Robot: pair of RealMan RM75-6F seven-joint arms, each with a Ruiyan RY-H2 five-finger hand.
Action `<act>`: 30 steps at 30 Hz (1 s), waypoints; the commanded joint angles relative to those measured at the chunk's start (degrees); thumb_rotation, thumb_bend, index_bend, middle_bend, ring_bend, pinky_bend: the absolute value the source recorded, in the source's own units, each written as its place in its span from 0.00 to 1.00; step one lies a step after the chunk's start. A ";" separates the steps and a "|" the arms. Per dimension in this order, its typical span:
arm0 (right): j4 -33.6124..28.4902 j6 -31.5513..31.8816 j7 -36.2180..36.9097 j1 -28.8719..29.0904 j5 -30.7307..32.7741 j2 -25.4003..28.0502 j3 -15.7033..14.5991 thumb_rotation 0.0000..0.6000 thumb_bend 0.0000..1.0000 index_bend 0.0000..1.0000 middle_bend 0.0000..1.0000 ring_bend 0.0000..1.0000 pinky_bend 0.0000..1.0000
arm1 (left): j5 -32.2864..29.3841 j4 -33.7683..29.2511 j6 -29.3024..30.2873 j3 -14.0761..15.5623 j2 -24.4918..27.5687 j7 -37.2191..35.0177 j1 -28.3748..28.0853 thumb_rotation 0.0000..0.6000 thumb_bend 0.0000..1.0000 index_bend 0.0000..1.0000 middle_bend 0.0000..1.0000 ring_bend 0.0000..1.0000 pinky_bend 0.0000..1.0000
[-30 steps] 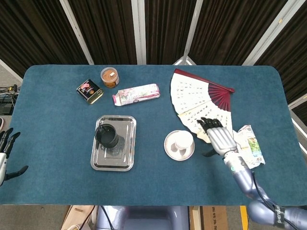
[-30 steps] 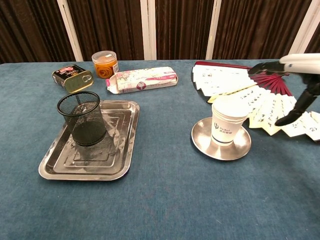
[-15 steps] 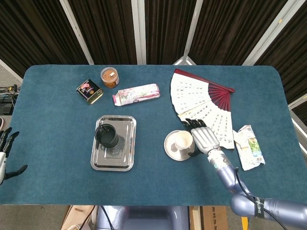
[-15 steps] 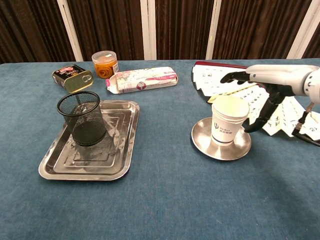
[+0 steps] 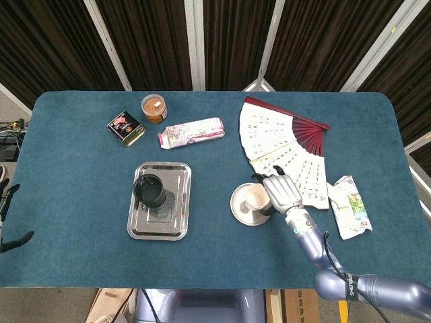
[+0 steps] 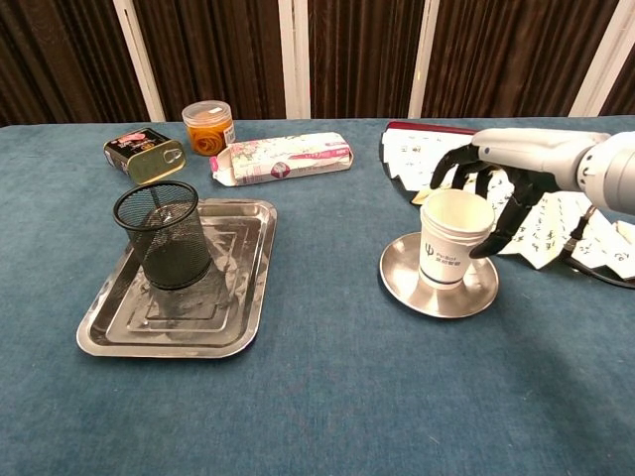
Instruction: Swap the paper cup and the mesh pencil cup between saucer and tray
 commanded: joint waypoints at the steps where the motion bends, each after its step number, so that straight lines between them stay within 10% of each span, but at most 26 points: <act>1: 1.16 1.62 0.65 -0.18 -2.08 -0.88 -0.05 1.00 0.05 0.34 0.44 0.48 0.21 | -0.03 -0.07 0.04 0.01 -0.02 0.13 0.05 1.00 0.12 0.11 0.00 0.00 0.09; 19: 3.64 1.27 3.85 1.15 -2.49 -3.39 1.92 1.00 0.05 0.44 0.47 0.51 0.22 | -1.13 -0.46 0.18 -0.48 0.57 -0.62 0.45 1.00 0.12 0.12 0.00 0.00 0.09; 30: 10.24 0.10 13.00 4.85 -4.25 -9.48 9.15 1.00 0.05 0.44 0.47 0.51 0.22 | -2.59 -0.13 -0.22 -1.12 0.73 -1.08 0.47 1.00 0.12 0.12 0.00 0.00 0.09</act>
